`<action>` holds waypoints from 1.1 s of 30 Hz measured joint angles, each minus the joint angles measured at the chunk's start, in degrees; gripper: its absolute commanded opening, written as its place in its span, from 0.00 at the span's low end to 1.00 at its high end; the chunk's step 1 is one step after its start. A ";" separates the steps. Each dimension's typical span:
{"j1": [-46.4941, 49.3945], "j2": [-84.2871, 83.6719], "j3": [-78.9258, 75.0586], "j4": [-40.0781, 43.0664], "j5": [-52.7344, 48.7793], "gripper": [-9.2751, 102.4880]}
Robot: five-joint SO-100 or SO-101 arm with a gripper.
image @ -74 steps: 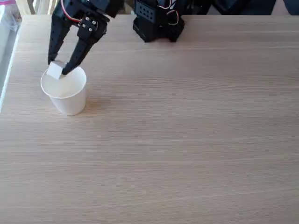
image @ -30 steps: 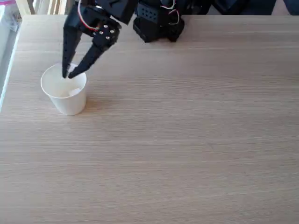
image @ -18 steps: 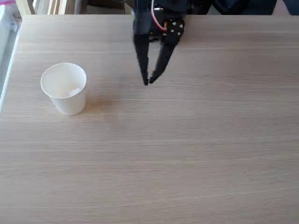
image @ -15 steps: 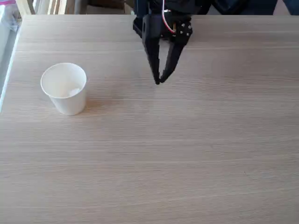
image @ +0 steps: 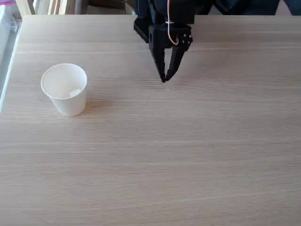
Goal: Grasp a block and put it in the bin.
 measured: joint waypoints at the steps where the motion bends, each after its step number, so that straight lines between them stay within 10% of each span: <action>1: -0.09 0.44 0.18 1.14 -0.09 0.09; 12: -0.70 6.86 2.20 15.38 3.52 0.09; 33: -2.02 8.17 2.29 16.70 5.19 0.09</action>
